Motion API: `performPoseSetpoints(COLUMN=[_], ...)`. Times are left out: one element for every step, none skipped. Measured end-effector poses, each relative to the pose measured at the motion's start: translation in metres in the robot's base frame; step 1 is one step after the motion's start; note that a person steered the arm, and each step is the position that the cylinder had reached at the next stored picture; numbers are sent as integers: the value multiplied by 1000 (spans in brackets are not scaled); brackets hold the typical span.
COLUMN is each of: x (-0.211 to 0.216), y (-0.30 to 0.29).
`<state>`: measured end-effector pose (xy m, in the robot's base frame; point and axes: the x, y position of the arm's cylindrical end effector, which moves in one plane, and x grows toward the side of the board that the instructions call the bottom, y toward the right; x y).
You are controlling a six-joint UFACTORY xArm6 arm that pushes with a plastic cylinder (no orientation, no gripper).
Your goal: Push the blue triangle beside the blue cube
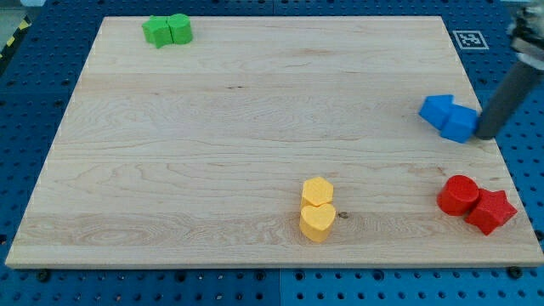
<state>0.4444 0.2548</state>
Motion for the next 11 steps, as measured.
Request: performPoseSetpoints(x=[-46,-75,-64,-66,-100,-118,-119,-120,-120,-112,-93], y=[-77,-114,-95,-61,-69,-153,-240,-239,-195,-175,-199])
